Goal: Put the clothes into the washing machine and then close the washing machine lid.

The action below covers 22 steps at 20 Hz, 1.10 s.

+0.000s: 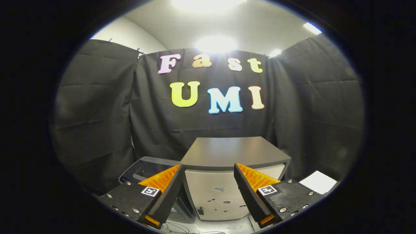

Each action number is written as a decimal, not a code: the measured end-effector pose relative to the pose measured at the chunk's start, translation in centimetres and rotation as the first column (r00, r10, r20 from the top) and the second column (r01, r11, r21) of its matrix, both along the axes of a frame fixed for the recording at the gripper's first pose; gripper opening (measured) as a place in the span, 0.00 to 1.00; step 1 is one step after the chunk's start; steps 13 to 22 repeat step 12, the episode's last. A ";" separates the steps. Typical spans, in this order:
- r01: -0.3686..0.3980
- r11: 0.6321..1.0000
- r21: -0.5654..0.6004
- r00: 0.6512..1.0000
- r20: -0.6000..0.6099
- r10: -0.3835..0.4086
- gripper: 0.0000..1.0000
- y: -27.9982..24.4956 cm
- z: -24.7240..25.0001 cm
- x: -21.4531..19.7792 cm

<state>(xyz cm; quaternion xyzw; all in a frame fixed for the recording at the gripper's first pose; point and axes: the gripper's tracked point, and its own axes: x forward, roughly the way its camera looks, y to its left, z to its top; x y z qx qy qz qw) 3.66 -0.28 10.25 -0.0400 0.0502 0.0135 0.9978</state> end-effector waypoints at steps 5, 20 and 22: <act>0.017 1.000 0.018 1.000 -0.009 -0.017 0.94 -2.2 -0.8 -1.4; 0.022 0.999 0.041 1.000 -0.016 -0.021 0.94 -3.2 -1.6 -2.1; 0.022 0.999 0.041 1.000 -0.016 -0.021 0.94 -3.2 -1.6 -2.1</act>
